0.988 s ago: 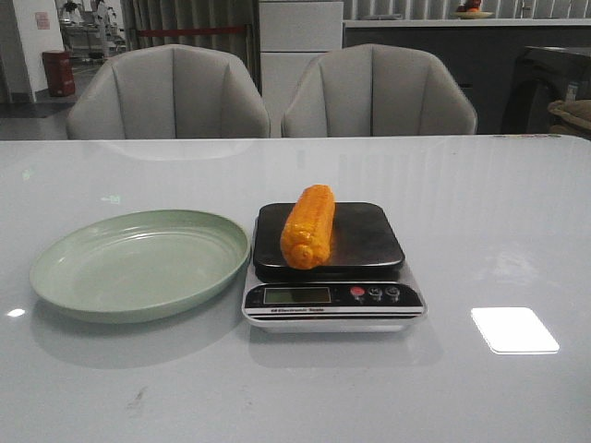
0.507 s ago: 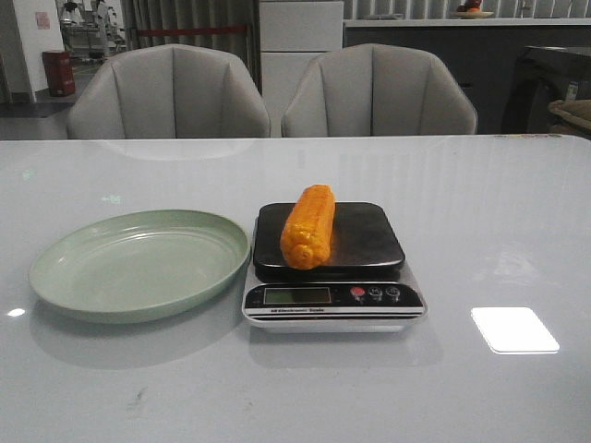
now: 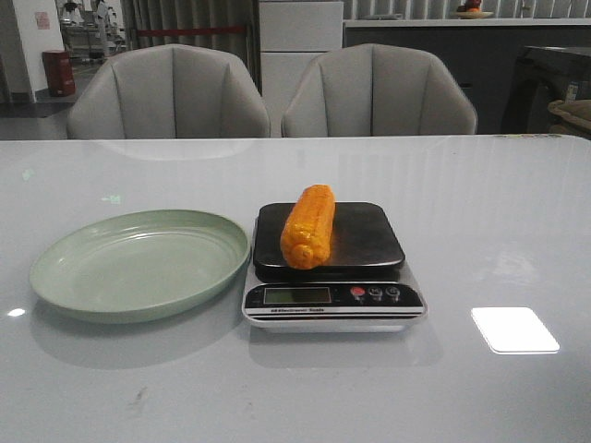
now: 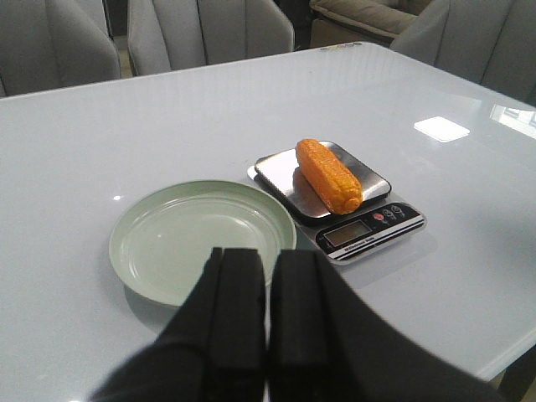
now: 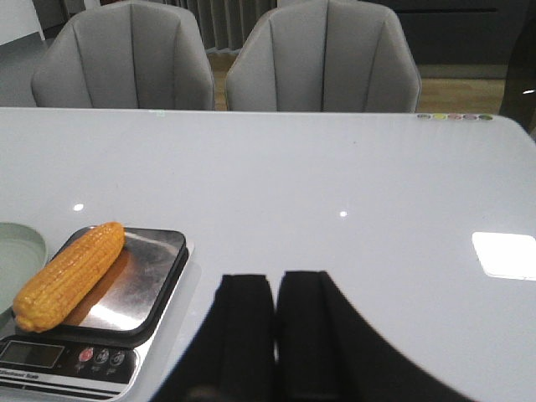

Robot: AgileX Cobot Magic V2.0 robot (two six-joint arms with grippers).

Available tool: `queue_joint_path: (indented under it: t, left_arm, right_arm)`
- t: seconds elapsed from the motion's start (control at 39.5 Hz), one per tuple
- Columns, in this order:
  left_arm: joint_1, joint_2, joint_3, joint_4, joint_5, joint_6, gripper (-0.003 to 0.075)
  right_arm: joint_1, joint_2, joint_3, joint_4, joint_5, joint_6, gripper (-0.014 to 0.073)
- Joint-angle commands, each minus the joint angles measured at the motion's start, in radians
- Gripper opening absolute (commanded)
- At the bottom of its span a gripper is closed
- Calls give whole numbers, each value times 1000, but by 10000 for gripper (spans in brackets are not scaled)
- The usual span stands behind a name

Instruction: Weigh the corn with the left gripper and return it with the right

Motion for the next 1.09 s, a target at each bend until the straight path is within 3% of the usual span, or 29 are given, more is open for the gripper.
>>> queue_joint_path:
  t: [0.0, 0.33, 0.43, 0.58, 0.81, 1.06]
  left_arm:
    - [-3, 13, -23, 4, -80, -1, 113]
    - [-3, 13, -23, 4, -80, -1, 113]
    - [-3, 13, -23, 4, -80, -1, 113]
    - [-3, 13, -23, 4, -80, -1, 113]
    - [-3, 13, -23, 4, -80, -1, 113]
    - [-3, 13, -23, 4, -80, -1, 113]
  right_arm:
    - [11, 14, -37, 16, -66, 2, 155]
    - [31, 46, -37, 16, -60, 2, 176]
    - [36, 78, -39, 16, -44, 2, 322]
    - [91, 145, -59, 16, -22, 2, 623]
    - [228, 313, -171, 26, 61, 2, 603]
    - [319, 649, -462, 158, 255, 3, 594]
